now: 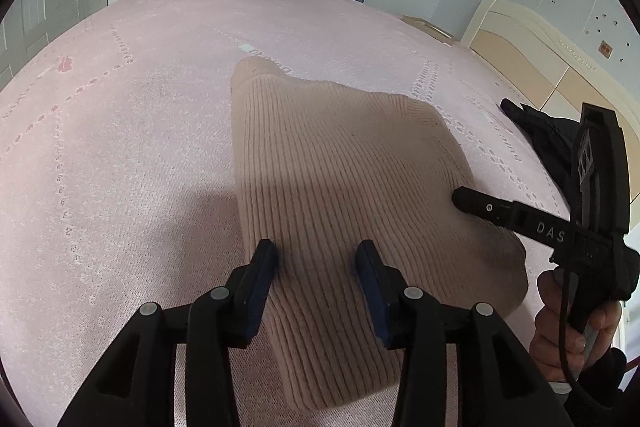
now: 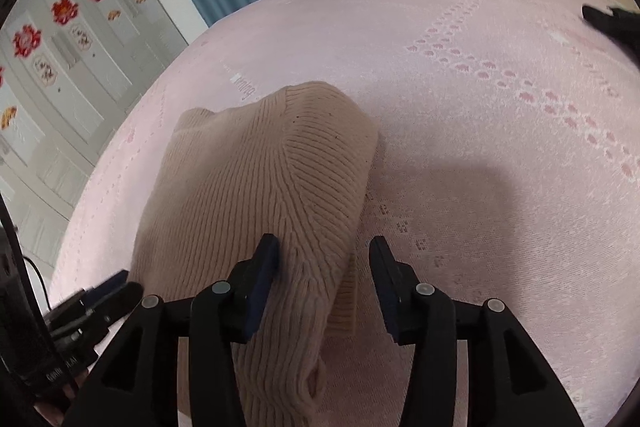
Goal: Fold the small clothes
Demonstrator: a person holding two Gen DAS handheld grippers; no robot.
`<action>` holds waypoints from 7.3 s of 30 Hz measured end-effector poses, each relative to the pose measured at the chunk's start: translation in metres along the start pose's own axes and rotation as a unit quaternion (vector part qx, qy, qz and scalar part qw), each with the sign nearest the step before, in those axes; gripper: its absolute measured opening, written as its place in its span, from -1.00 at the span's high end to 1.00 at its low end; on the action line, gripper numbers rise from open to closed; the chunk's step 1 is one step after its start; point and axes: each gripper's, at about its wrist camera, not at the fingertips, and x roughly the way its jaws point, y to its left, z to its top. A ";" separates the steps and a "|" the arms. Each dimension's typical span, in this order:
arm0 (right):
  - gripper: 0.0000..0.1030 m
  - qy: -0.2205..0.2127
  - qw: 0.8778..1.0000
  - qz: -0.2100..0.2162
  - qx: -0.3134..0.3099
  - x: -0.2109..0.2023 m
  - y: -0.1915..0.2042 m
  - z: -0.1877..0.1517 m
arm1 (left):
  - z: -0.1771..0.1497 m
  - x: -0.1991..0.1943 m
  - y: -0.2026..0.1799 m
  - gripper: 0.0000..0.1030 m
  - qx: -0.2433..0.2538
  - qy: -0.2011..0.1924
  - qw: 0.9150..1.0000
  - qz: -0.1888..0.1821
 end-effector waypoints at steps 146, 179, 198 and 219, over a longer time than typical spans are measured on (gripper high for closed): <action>-0.91 -0.074 0.983 -0.155 -0.061 -0.297 0.087 -0.079 | -0.030 -0.252 -0.086 -0.78 -0.009 -0.071 0.989 0.132; -0.91 -0.077 0.983 -0.155 -0.062 -0.306 0.098 -0.082 | -0.029 -0.260 -0.079 -0.78 -0.015 -0.071 0.989 0.128; -0.91 -0.071 0.984 -0.149 -0.065 -0.304 0.106 -0.086 | -0.032 -0.263 -0.074 -0.78 -0.017 -0.073 0.988 0.132; -0.91 -0.073 0.985 -0.144 -0.068 -0.302 0.113 -0.086 | -0.029 -0.263 -0.067 -0.78 -0.018 -0.079 0.987 0.138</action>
